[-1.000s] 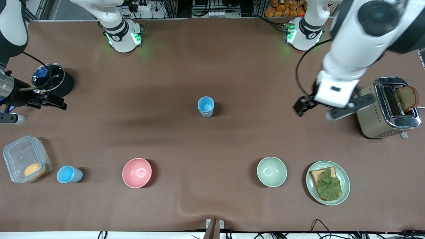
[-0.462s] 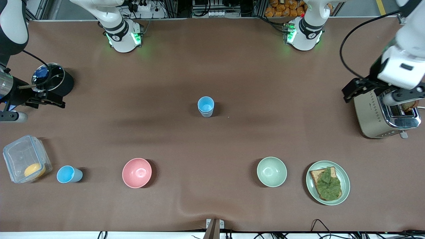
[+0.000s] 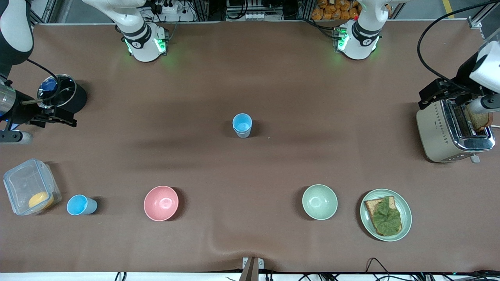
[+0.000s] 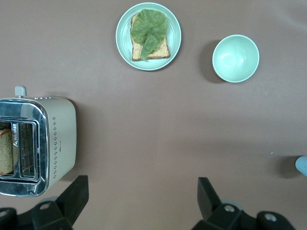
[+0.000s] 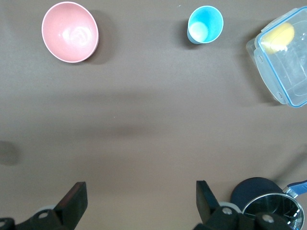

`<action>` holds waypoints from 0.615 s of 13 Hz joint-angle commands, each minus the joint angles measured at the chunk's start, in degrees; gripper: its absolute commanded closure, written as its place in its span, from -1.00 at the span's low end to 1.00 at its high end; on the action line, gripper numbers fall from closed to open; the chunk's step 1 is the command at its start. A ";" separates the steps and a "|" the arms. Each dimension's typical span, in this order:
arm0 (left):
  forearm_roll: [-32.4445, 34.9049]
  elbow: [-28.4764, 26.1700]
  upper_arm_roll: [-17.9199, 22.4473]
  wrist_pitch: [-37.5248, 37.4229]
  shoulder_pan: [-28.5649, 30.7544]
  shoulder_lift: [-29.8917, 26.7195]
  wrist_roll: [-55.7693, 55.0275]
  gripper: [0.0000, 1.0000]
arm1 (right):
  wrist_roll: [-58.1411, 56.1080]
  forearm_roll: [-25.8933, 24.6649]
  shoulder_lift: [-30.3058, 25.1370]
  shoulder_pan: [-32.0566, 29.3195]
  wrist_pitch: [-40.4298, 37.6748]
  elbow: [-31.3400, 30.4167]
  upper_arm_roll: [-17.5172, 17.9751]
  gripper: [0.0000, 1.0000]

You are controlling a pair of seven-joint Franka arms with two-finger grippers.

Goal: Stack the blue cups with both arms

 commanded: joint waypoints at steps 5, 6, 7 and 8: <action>-1.57 -1.80 1.26 -1.32 -0.82 -2.24 2.29 -1.00 | -0.61 -0.77 -1.83 -0.13 0.13 -2.70 0.06 -1.00; -1.57 -1.80 1.35 -1.94 -0.82 -2.06 2.29 -1.00 | -0.61 -0.77 -1.83 -0.13 0.22 -2.70 0.06 -1.00; -1.57 -1.80 1.35 -2.03 -0.55 -2.06 2.29 -1.00 | -0.70 -0.77 -1.83 -0.13 0.31 -2.62 0.06 -1.00; -1.65 -1.45 1.35 -2.03 -0.64 -1.80 2.29 -1.00 | -0.61 -0.77 -1.74 -0.13 0.22 -2.70 -0.03 -1.00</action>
